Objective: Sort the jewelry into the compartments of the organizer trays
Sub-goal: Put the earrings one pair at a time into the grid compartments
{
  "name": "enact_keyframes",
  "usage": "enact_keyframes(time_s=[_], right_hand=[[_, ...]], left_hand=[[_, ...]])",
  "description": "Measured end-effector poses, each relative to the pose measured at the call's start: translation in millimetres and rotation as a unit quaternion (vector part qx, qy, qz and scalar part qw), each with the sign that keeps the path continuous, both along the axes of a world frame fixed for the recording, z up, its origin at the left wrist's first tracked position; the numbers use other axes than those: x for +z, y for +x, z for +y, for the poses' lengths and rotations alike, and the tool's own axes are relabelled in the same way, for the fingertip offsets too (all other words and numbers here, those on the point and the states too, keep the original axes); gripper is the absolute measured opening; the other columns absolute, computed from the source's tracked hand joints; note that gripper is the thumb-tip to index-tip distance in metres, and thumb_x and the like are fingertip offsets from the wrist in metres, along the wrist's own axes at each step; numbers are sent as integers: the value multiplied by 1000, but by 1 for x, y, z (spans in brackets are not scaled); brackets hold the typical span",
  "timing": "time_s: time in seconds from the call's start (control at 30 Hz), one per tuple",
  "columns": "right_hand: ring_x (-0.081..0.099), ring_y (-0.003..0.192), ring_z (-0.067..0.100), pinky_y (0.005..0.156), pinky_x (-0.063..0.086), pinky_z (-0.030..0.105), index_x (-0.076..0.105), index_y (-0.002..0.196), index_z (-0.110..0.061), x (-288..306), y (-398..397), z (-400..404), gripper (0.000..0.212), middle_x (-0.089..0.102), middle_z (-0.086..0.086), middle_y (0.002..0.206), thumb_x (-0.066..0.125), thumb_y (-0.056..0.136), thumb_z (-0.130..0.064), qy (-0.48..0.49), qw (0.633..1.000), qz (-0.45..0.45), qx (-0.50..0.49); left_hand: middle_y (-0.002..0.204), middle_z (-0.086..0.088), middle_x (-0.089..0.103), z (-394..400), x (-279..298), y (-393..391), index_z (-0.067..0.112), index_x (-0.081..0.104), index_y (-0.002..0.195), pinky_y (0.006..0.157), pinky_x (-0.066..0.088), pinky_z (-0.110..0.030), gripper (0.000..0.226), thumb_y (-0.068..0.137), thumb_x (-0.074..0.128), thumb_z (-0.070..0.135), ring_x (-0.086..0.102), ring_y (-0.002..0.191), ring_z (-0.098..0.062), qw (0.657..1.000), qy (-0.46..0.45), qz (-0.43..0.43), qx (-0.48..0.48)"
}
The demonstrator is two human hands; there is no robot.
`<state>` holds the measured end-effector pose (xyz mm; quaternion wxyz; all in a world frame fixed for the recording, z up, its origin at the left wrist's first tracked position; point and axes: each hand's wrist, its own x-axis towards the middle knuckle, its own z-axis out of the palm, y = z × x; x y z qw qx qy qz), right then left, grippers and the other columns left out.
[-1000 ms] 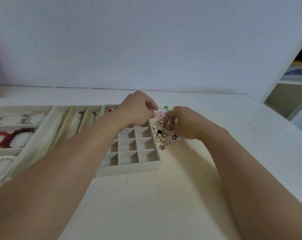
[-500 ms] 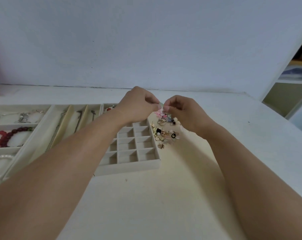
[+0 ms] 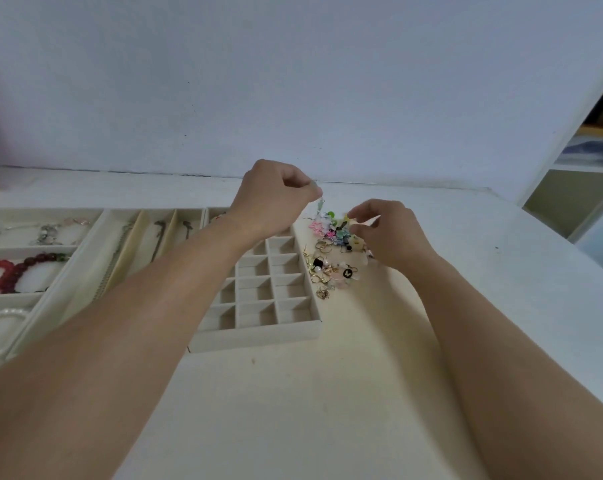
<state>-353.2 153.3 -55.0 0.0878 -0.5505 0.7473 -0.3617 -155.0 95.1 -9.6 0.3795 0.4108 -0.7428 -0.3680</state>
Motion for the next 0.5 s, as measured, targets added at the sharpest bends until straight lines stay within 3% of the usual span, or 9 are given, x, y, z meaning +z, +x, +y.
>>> enact_keyframes(time_s=[0.13, 0.23, 0.37, 0.5], right_hand=[[62, 88, 16, 81, 55, 38, 73, 107, -27, -6, -3, -6, 16, 63, -8, 101, 64, 96, -20, 27, 998, 57, -25], [57, 105, 19, 83, 47, 33, 75, 107, -28, -5, 0, -10, 20, 66, -4, 104, 58, 98, -23, 32, 993, 112, -19], [45, 122, 24, 98, 38, 38, 71, 120, -27, -7, 5, -12, 27, 63, 1, 120, 52, 102, -32, 67, 980, 188, 2], [38, 130, 27, 105, 29, 40, 55, 141, -27, -10, 11, -23, 39, 53, 3, 139, 42, 105, -29, 107, 966, 232, 23]], left_hand=[[87, 3, 76, 0, -1, -1, 16, 76, 85, 70, 51, -21, 7, 86, 75, 23, 72, 87, -13, 1000, 13, 14, 0], [83, 2, 77, 0, -1, -1, 13, 74, 84, 77, 56, -27, 8, 85, 74, 20, 74, 84, -14, 999, 20, 28, 0], [77, 1, 76, -1, -2, -1, 11, 74, 83, 61, 49, -20, 8, 84, 71, 18, 74, 79, -12, 999, 26, 34, 12], [79, -3, 76, -3, -4, 0, 12, 73, 85, 64, 53, -24, 7, 83, 70, 18, 74, 77, -15, 998, 28, 37, 30]])
